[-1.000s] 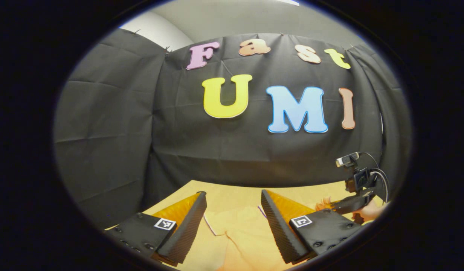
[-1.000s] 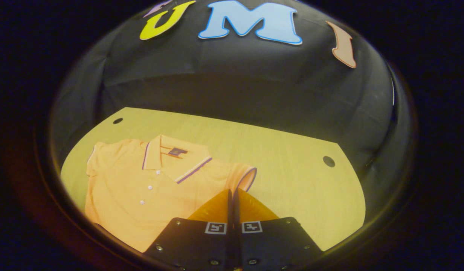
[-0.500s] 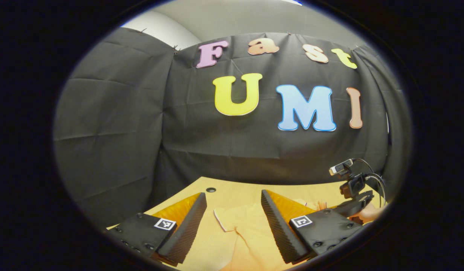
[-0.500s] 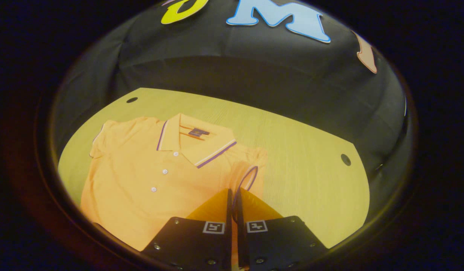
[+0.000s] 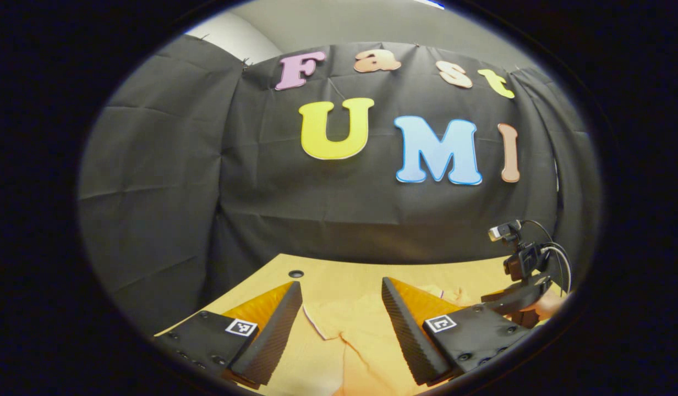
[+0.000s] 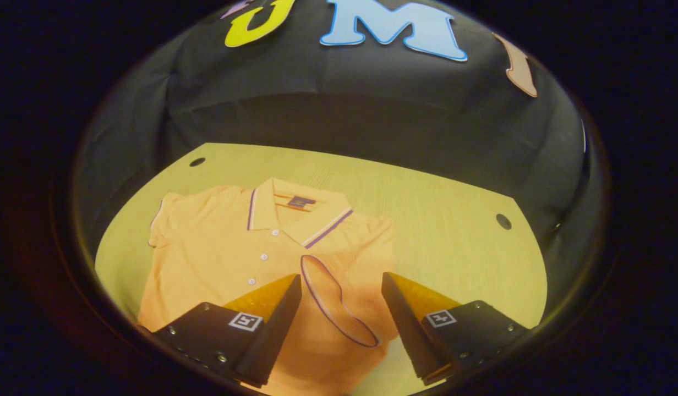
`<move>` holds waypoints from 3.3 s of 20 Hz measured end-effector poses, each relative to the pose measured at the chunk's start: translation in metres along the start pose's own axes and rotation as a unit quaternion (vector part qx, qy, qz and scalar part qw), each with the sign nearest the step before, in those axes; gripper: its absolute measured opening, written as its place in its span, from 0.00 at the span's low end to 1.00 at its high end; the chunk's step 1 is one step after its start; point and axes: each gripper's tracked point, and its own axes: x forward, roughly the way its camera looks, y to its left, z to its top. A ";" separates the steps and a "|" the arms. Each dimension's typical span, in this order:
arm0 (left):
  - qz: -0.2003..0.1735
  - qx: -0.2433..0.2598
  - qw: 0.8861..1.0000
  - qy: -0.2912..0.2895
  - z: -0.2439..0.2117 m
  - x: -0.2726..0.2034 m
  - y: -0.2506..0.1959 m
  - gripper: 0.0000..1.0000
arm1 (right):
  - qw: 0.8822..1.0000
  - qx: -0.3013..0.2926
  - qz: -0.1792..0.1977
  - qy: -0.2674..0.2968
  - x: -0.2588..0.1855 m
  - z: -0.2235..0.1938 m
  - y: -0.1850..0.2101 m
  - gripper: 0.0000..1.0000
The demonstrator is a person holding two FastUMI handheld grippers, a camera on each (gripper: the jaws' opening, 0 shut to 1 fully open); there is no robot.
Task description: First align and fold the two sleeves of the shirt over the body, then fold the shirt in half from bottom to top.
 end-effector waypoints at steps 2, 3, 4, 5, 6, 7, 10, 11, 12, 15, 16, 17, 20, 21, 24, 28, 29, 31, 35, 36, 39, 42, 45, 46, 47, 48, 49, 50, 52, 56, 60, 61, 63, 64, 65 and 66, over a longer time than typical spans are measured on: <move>-0.015 -0.003 1.000 0.006 -0.008 0.017 0.006 0.98 | 1.000 0.009 -0.009 -0.007 -0.012 0.004 0.002 0.92; -0.021 -0.005 1.000 0.011 -0.014 0.027 0.009 0.98 | 1.000 0.013 -0.015 -0.014 -0.019 0.007 0.003 0.92; -0.026 -0.007 0.999 0.017 -0.021 0.037 0.012 0.98 | 0.999 0.015 -0.021 -0.024 -0.027 0.013 0.004 0.92; -0.030 -0.009 0.999 0.022 -0.029 0.047 0.015 0.98 | 0.999 0.018 -0.028 -0.033 -0.037 0.017 0.004 0.92; -0.032 -0.010 0.999 0.029 -0.037 0.059 0.019 0.98 | 0.998 0.022 -0.033 -0.044 -0.048 0.023 0.005 0.92; -0.032 -0.010 0.999 0.037 -0.045 0.069 0.023 0.97 | 0.997 0.028 -0.034 -0.057 -0.060 0.030 0.008 0.92; -0.027 -0.011 0.998 0.055 -0.069 0.103 0.032 0.97 | 0.994 0.042 -0.043 -0.092 -0.095 0.047 0.011 0.92; -0.025 -0.010 0.998 0.063 -0.078 0.114 0.034 0.97 | 0.993 0.046 -0.046 -0.103 -0.106 0.051 0.011 0.92; -0.023 -0.010 0.997 0.070 -0.087 0.125 0.036 0.97 | 0.991 0.048 -0.051 -0.113 -0.117 0.055 0.010 0.92; -0.008 -0.015 0.996 0.089 -0.117 0.154 0.045 0.97 | 0.987 0.046 -0.065 -0.140 -0.146 0.067 0.008 0.92; -0.002 -0.017 0.995 0.098 -0.128 0.162 0.048 0.97 | 0.986 0.046 -0.066 -0.147 -0.156 0.069 0.008 0.91; 0.004 -0.018 0.994 0.106 -0.138 0.171 0.052 0.95 | 0.985 0.046 -0.065 -0.151 -0.164 0.070 0.010 0.91; 0.022 -0.022 0.991 0.130 -0.167 0.193 0.065 0.97 | 0.984 0.042 -0.070 -0.160 -0.187 0.068 0.011 0.92; 0.029 -0.024 0.989 0.142 -0.178 0.199 0.070 0.97 | 0.983 0.040 -0.072 -0.163 -0.193 0.066 0.012 0.92; 0.044 -0.039 0.983 0.174 -0.205 0.210 0.082 0.98 | 0.983 0.030 -0.078 -0.164 -0.209 0.060 0.013 0.92; 0.050 -0.050 0.974 0.216 -0.229 0.224 0.089 0.93 | 0.984 0.027 -0.071 -0.164 -0.214 0.056 0.022 0.92; 0.048 -0.053 0.972 0.222 -0.232 0.227 0.089 0.93 | 0.984 0.029 -0.067 -0.163 -0.214 0.055 0.025 0.92; 0.050 -0.053 0.970 0.234 -0.238 0.232 0.090 0.96 | 0.985 0.027 -0.063 -0.160 -0.211 0.055 0.027 0.92; 0.041 -0.017 0.969 0.243 -0.242 0.239 0.083 0.94 | 0.985 0.020 -0.065 -0.160 -0.209 0.061 0.026 0.96; 0.037 -0.012 0.969 0.244 -0.242 0.241 0.080 0.95 | 0.985 0.020 -0.066 -0.161 -0.210 0.062 0.025 0.92; 0.033 0.011 0.967 0.254 -0.244 0.243 0.076 0.82 | 0.985 0.021 -0.066 -0.157 -0.208 0.059 0.026 0.92; 0.026 0.013 0.966 0.256 -0.245 0.244 0.071 0.57 | 0.985 0.023 -0.067 -0.155 -0.209 0.057 0.024 0.92; 0.018 0.018 0.966 0.257 -0.244 0.243 0.068 0.24 | 0.985 0.027 -0.073 -0.154 -0.210 0.054 0.020 0.92; 0.019 0.012 0.967 0.254 -0.243 0.244 0.067 0.17 | 0.985 0.028 -0.074 -0.152 -0.210 0.052 0.018 0.92; 0.019 0.010 0.967 0.254 -0.243 0.244 0.067 0.10 | 0.985 0.029 -0.075 -0.152 -0.210 0.051 0.017 0.87; 0.020 0.006 0.967 0.253 -0.243 0.244 0.067 0.10 | 0.985 0.030 -0.076 -0.150 -0.210 0.049 0.016 0.87; 0.022 0.002 0.968 0.252 -0.242 0.243 0.067 0.10 | 0.985 0.031 -0.078 -0.150 -0.211 0.048 0.015 0.87; 0.024 0.001 0.968 0.251 -0.241 0.242 0.067 0.10 | 0.985 0.031 -0.080 -0.150 -0.211 0.047 0.013 0.92; 0.025 -0.004 0.970 0.243 -0.231 0.240 0.063 0.10 | 0.985 0.033 -0.082 -0.150 -0.212 0.044 0.011 0.92; 0.006 0.011 0.978 0.210 -0.201 0.239 0.036 0.10 | 0.985 0.039 -0.080 -0.146 -0.208 0.037 0.009 0.92; -0.035 0.044 0.979 0.194 -0.188 0.237 -0.006 0.10 | 0.985 0.042 -0.086 -0.141 -0.202 0.030 0.008 0.92; -0.045 0.050 0.978 0.196 -0.189 0.237 -0.017 0.10 | 0.985 0.043 -0.088 -0.143 -0.201 0.030 0.007 0.92; -0.063 0.058 0.976 0.198 -0.189 0.236 -0.034 0.10 | 0.985 0.046 -0.090 -0.142 -0.198 0.026 0.008 0.96; -0.071 0.064 0.975 0.200 -0.191 0.235 -0.041 0.09 | 0.985 0.048 -0.091 -0.140 -0.195 0.024 0.008 0.92; -0.077 0.071 0.974 0.201 -0.193 0.235 -0.047 0.10 | 0.985 0.051 -0.091 -0.138 -0.194 0.021 0.008 0.92; -0.084 0.077 0.972 0.206 -0.196 0.235 -0.053 0.10 | 0.985 0.055 -0.091 -0.136 -0.193 0.019 0.009 0.92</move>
